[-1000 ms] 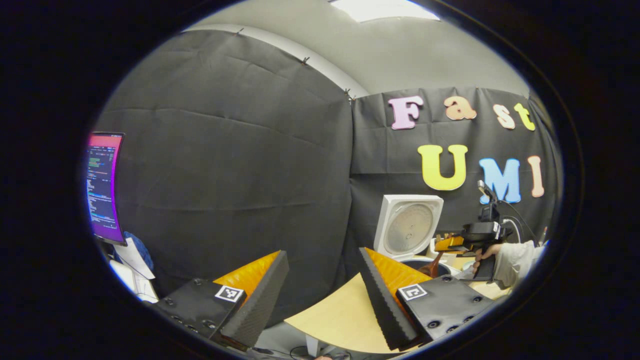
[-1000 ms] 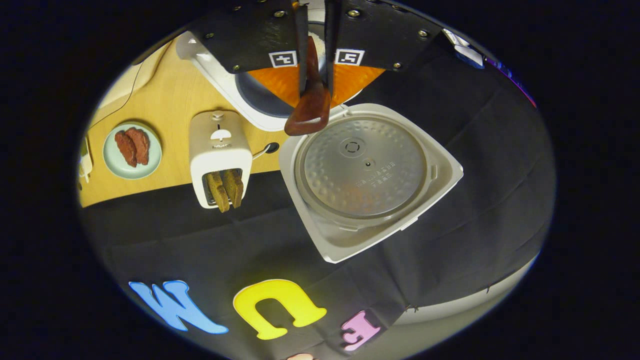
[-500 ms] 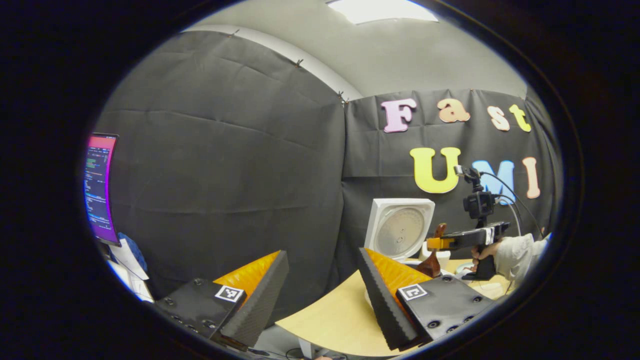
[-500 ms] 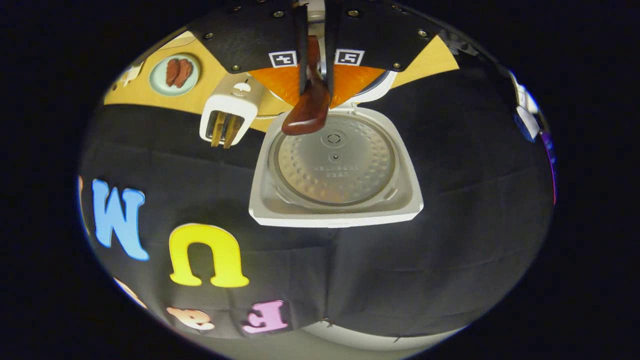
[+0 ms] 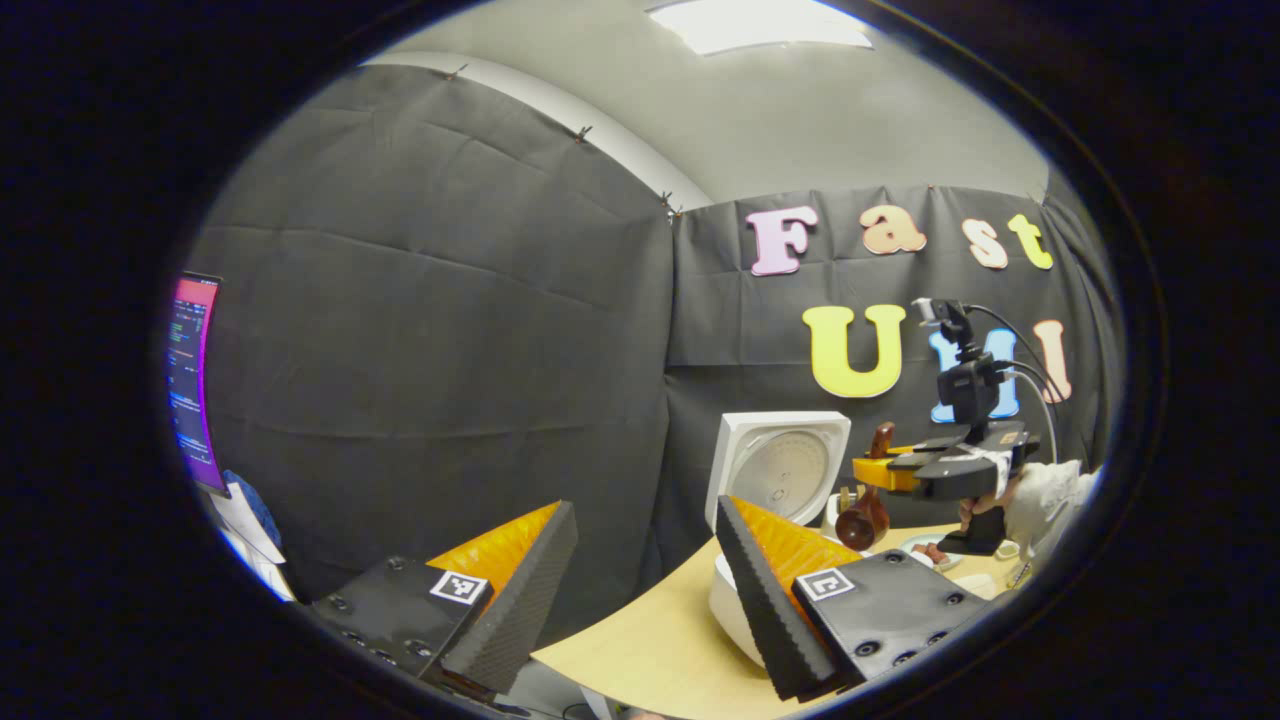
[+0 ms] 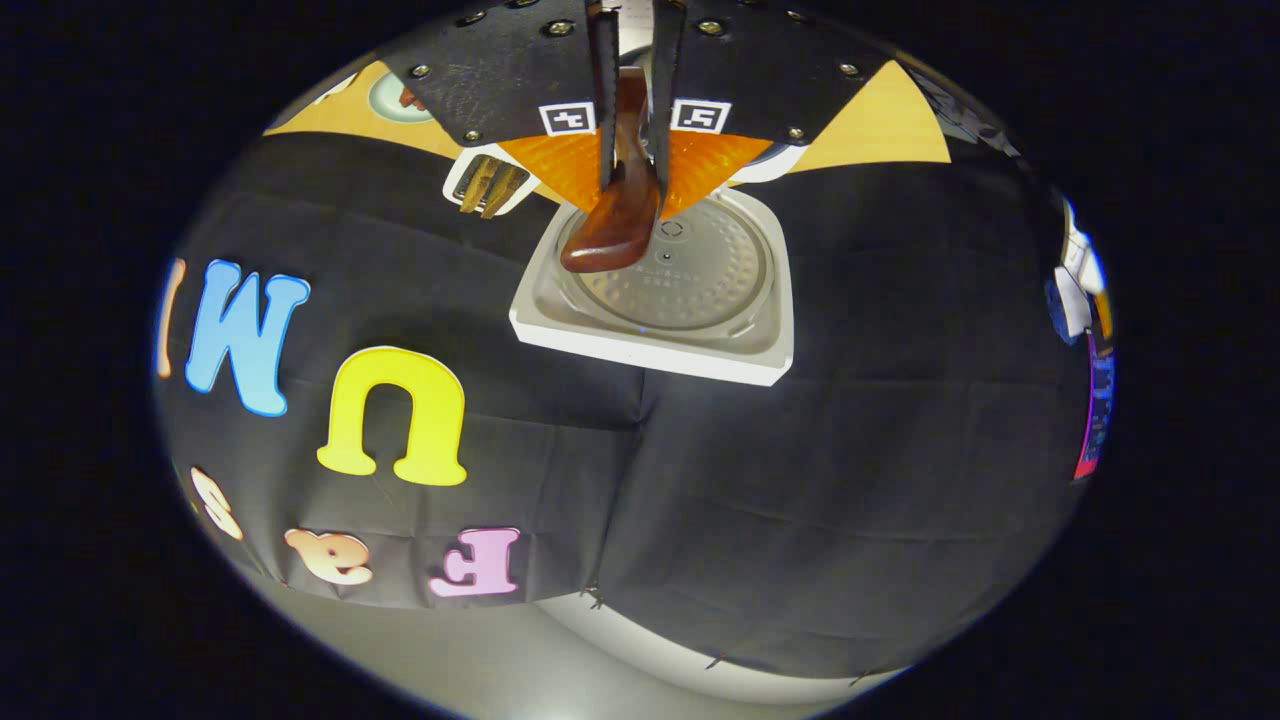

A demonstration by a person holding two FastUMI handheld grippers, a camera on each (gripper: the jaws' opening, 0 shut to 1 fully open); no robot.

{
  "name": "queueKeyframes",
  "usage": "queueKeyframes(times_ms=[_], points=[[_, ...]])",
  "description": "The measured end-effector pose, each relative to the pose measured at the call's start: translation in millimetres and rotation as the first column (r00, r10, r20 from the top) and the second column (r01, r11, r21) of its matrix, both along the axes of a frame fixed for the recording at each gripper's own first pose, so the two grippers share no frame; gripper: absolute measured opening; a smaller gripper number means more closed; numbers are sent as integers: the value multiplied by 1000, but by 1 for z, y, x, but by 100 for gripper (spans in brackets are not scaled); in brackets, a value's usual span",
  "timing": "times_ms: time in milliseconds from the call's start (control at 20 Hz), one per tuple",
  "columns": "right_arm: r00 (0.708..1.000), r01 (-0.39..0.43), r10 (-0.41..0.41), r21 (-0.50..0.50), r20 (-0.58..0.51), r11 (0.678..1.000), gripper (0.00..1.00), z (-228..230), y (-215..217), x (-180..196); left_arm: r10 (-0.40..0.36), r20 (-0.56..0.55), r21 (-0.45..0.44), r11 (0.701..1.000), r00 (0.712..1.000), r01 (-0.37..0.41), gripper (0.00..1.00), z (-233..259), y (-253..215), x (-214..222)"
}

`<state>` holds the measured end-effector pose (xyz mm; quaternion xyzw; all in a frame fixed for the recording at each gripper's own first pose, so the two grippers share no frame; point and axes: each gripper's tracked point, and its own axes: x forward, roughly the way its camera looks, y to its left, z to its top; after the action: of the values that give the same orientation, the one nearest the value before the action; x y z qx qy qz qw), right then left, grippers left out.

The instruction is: Close the left gripper, press the button to open the rice cooker; take a wooden spoon from the chopstick holder with the right hand, scoop a spoonful of rice and pour it into the rice cooker, then put the wooden spoon back into the chopstick holder.

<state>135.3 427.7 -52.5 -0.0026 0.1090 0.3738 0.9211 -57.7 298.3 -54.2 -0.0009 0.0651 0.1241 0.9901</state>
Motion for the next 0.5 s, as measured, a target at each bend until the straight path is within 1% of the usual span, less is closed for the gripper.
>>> queueKeyframes(times_ms=[150, 250, 350, 400, 500], points=[[996, 44, -35, 114, -79, 993, 13, 18, -33, 4, -28, 14, -2, 1000, 1000, 28, 98, 8, -13, 0], [991, 84, -64, 170, -120, 982, 13, 24, -59, 9, -48, 20, -1, 999, 999, 48, 97, 13, -33, 15], [984, 130, -103, 193, -144, 972, 13, 27, -94, 10, -71, 25, 1, 997, 997, 71, 97, 16, -51, 28], [980, 158, -131, 191, -147, 969, 13, 27, -115, 11, -83, 29, 1, 997, 996, 83, 95, 19, -59, 33], [971, 212, -187, 175, -147, 962, 13, 22, -153, 15, -111, 40, -1, 994, 993, 111, 96, 23, -76, 40]])
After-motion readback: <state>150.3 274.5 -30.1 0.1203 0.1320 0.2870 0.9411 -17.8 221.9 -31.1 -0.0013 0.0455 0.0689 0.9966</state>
